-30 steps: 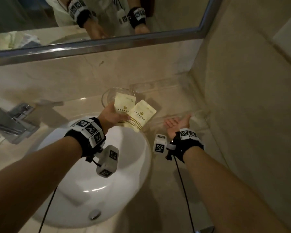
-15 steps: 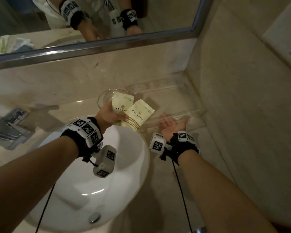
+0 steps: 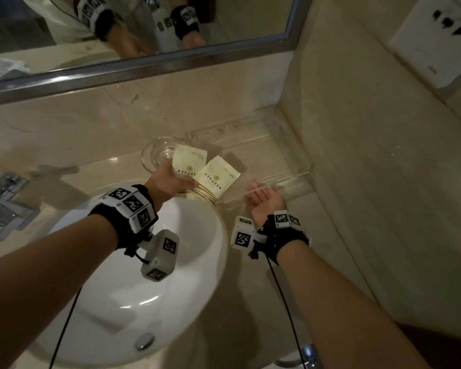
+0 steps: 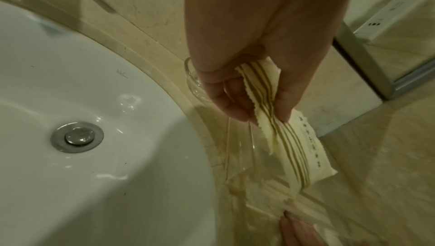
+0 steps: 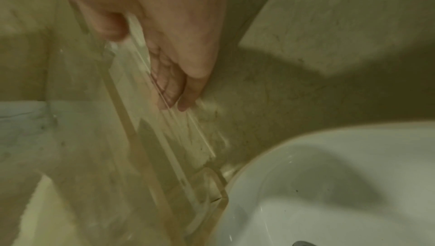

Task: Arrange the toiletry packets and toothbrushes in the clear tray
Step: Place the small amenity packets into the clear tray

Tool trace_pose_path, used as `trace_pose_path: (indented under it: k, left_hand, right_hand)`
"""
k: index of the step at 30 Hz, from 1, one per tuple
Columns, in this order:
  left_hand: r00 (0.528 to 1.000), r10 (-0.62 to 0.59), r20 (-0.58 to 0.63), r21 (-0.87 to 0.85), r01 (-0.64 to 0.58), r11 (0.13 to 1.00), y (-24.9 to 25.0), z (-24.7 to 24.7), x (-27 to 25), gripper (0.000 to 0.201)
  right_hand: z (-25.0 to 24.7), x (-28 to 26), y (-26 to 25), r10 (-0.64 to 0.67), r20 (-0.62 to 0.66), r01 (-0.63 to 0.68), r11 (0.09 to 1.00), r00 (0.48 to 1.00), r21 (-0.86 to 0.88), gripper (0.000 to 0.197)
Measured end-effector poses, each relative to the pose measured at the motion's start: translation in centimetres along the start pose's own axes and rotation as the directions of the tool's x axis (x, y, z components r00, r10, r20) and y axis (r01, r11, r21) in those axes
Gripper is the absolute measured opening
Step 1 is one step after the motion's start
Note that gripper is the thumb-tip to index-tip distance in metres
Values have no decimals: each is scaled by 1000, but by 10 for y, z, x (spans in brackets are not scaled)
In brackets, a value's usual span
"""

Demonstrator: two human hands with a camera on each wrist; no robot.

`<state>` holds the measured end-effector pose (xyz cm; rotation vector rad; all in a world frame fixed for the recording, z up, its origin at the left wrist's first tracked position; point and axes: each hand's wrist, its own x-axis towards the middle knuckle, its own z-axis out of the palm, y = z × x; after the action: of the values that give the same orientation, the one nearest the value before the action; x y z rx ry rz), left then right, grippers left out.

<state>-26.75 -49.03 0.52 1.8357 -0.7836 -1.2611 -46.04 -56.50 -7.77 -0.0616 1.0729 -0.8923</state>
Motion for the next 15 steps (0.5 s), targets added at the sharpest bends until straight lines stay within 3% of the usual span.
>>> trace_pose_path:
  k: [3, 7, 12, 15]
  left_hand:
    - [1000, 4, 16, 4, -4, 1000, 1, 3, -1, 44]
    - [1000, 10, 8, 9, -10, 1000, 3, 5, -3, 48]
    - [1000, 9, 17, 22, -9, 1000, 7, 4, -9, 50]
    - [999, 30, 34, 33, -31, 999, 11, -1, -14, 47]
  right_hand:
    - [-5, -4, -5, 5, 2, -5, 998, 1000, -58, 45]
    - [-11, -10, -10, 19, -56, -33, 960, 998, -278, 21]
    - [-12, -9, -23, -61, -217, -80, 805, 974, -588, 10]
    - [-21, -14, -25, -44, -219, -96, 804, 975, -587, 9]
